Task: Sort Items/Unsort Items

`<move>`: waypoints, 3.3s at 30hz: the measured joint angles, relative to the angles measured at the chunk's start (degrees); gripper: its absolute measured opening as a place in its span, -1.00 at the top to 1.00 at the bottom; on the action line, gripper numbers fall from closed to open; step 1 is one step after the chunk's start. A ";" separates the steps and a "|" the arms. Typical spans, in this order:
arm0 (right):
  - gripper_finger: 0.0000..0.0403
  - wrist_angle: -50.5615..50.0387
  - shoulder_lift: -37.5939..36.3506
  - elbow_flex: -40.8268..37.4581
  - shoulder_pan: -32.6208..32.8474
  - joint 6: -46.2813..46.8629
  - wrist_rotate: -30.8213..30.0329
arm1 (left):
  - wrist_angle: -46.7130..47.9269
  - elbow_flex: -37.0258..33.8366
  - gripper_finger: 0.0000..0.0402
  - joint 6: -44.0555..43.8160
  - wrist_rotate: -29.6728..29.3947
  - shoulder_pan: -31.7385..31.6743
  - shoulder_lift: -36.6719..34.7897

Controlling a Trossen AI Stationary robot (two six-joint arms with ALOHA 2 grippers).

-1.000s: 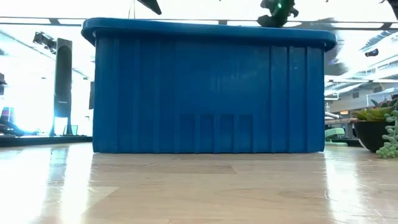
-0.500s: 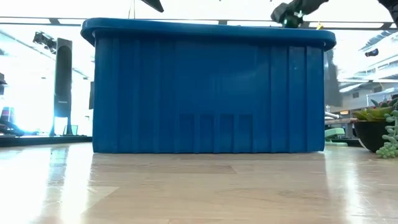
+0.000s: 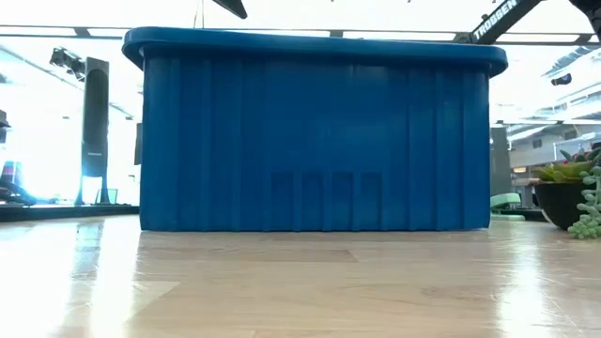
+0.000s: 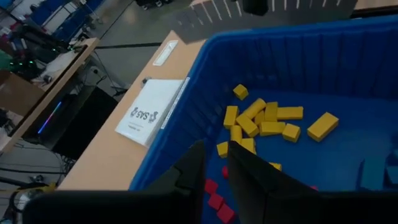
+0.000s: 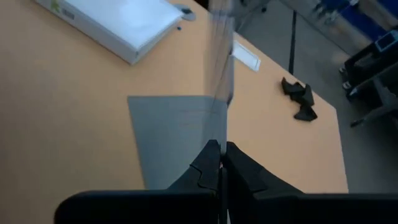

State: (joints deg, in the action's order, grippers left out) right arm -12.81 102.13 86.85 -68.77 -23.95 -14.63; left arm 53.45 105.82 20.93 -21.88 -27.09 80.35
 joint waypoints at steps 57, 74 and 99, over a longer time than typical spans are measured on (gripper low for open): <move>0.70 27.74 12.69 -9.07 -0.72 -27.19 6.81 | 0.48 0.00 0.63 3.93 4.19 0.08 3.06; -0.06 14.94 -11.76 -9.05 2.96 -3.18 12.47 | 2.16 0.00 0.63 0.74 10.88 0.08 2.95; -0.03 -7.42 -18.59 -7.94 36.49 10.29 19.68 | -34.72 -46.05 0.77 -15.37 15.13 2.01 -20.55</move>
State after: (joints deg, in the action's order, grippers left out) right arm -20.23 83.53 78.91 -32.28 -13.66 5.05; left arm 18.72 59.77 5.56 -6.75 -25.08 59.81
